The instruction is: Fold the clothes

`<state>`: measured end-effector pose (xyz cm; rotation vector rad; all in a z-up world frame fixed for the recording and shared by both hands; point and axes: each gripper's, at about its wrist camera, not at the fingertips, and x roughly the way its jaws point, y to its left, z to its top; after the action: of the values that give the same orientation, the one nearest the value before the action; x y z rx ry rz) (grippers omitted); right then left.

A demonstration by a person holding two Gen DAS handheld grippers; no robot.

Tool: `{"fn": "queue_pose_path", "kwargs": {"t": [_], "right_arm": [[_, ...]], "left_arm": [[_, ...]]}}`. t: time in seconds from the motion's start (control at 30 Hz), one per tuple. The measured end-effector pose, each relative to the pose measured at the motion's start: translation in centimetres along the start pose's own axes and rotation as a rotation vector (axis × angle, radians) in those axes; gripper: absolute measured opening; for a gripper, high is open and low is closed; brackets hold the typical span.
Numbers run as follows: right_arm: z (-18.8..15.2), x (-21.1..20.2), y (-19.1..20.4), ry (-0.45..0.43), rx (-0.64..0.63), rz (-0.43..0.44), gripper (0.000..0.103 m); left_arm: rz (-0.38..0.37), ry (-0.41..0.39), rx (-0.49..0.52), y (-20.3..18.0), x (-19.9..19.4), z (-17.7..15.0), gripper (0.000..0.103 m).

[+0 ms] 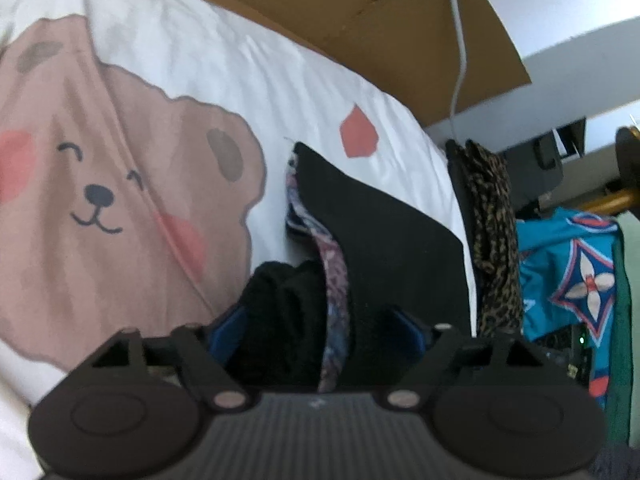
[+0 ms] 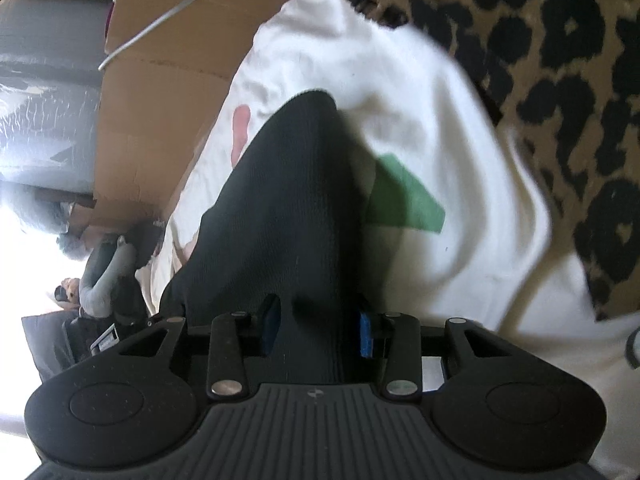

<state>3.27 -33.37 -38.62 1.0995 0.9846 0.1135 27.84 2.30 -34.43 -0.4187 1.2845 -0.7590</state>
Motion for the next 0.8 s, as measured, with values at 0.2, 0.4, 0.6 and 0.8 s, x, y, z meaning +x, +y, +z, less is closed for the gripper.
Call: {"fn": "queue_pose_path", "kwargs": {"t": [0.2,0.4,0.6,0.8], "right_arm": [[-0.2,0.0,0.3,0.008,-0.005,0.028,0.012],[-0.3,-1.2,0.1,-0.022,0.012,0.053,0.014],[-0.5,-1.3,-0.5,-0.016,0.027,0.03,0.035],[-0.9,-1.5,-0.8,-0.005,0.03,0.033,0.035]], "left_arm": [[-0.02,0.019,0.019,0.0,-0.3,0.1,0.038],[0.006,0.003,0.082,-1.3,-1.1,-0.2,0.041],[0.086,0.034,0.075,-0.5,-0.8,0.1,0.079],[0.025,0.1,0.049,0.3,-0.6,-0.1,0.08]]}}
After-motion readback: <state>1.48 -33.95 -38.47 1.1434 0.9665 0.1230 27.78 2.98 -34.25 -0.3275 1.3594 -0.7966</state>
